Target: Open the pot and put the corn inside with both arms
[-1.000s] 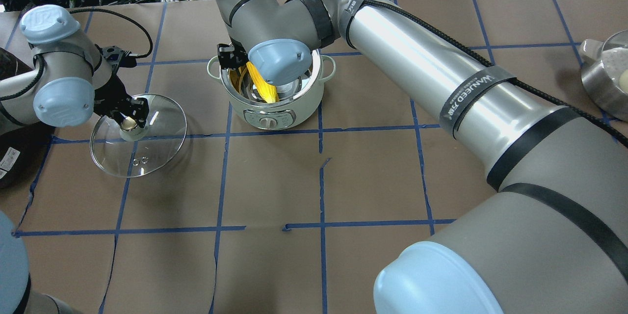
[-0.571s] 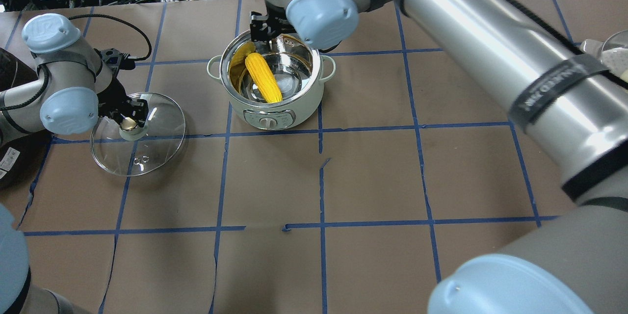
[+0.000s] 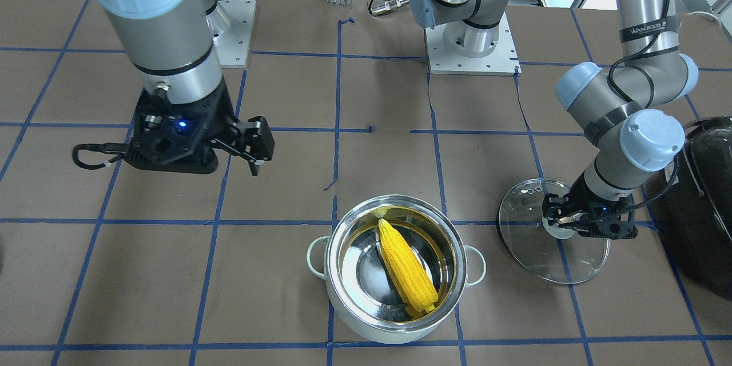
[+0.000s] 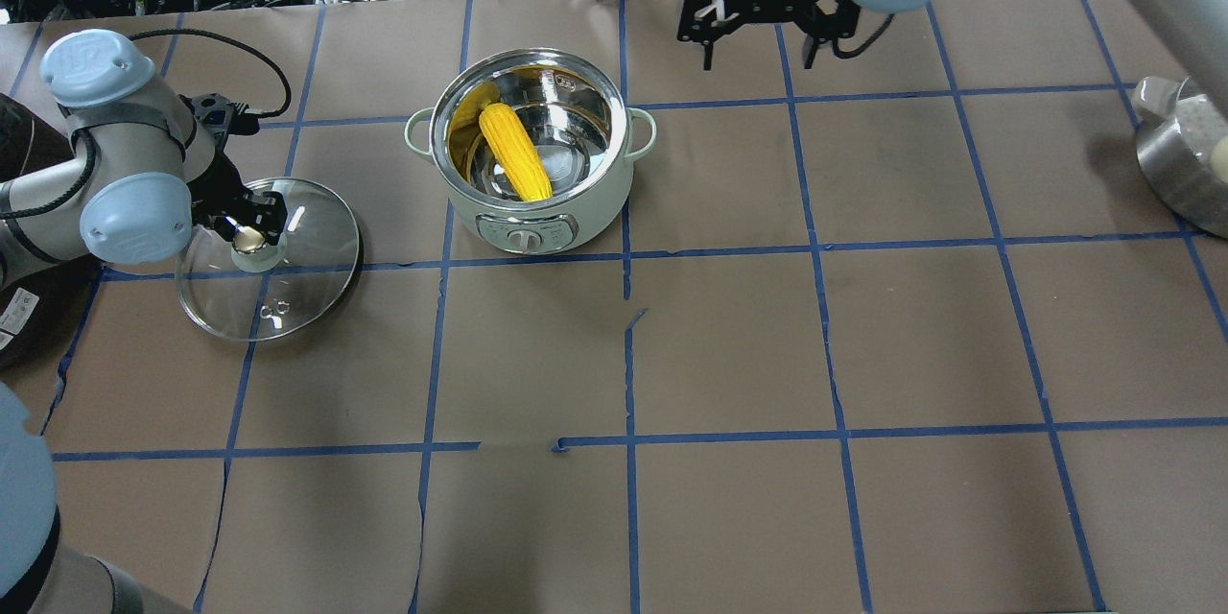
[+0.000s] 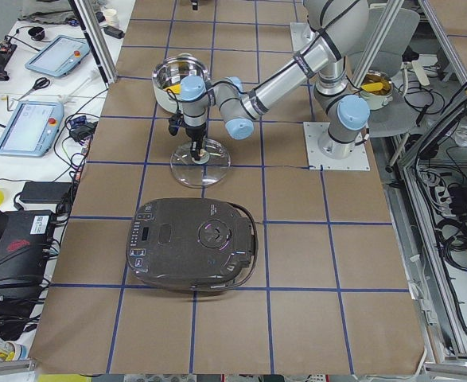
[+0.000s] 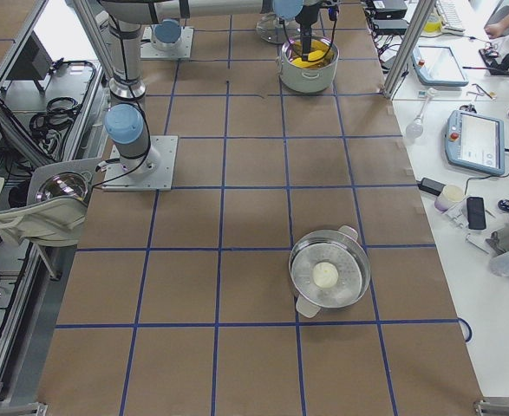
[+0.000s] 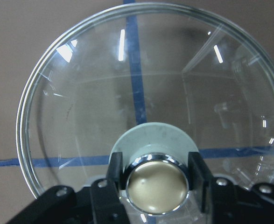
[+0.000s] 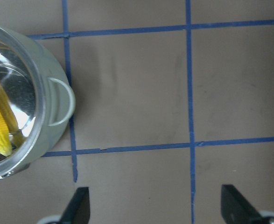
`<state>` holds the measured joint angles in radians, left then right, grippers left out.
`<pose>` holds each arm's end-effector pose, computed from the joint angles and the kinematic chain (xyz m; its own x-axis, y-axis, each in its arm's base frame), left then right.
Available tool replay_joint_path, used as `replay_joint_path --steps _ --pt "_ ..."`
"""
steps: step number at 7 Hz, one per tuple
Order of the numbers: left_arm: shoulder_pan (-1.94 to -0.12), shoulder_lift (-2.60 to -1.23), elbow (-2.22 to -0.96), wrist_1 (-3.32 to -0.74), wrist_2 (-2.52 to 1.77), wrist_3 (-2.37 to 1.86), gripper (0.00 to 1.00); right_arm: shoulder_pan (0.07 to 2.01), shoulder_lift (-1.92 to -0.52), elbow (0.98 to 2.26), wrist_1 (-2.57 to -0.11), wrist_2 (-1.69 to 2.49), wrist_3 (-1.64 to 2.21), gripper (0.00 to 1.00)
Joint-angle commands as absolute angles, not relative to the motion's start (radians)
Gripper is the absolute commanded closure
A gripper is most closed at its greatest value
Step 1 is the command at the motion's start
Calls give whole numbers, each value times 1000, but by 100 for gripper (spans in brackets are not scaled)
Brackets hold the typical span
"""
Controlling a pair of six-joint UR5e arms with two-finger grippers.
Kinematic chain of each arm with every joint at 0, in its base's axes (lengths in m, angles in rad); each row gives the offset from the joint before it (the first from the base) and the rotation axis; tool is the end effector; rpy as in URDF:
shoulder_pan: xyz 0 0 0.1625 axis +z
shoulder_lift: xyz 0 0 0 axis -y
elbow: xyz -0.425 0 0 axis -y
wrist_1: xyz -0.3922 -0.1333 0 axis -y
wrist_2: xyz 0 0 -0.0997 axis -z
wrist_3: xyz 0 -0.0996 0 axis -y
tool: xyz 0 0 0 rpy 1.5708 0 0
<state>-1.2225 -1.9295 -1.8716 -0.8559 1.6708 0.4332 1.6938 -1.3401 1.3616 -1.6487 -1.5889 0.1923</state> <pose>0.0766 -0.5724 0.2267 -0.9902 0.0810 -0.1137 0.0825 0.9966 -0.0084 0.2034 -0.5738 0.4740 -0.9975 0.0700 0.0070 0.0694 0.9959 -0.0588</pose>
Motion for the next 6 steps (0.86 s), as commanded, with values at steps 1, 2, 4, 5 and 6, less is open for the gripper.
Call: replay_joint_path --steps 1,2,4,5,6 --pt "-1224 -1910 -1852 -870 1674 433 0 1573 -1431 1446 -1562 -1591 59 0" --pt "-1230 -1884 -1803 -967 1674 433 0 1574 -1452 1460 -1560 -1592 45 0" --pt "-1268 -1818 -1612 -1302 1661 366 0 1569 -1483 1465 -1519 -1580 44 0" --pt "-1331 -1800 -1515 -1427 1661 282 0 1571 -1491 1465 -1500 -1577 44 0" --pt "-1404 -1787 -1420 -1539 1661 164 0 1569 -1523 1465 -1476 -1578 44 0"
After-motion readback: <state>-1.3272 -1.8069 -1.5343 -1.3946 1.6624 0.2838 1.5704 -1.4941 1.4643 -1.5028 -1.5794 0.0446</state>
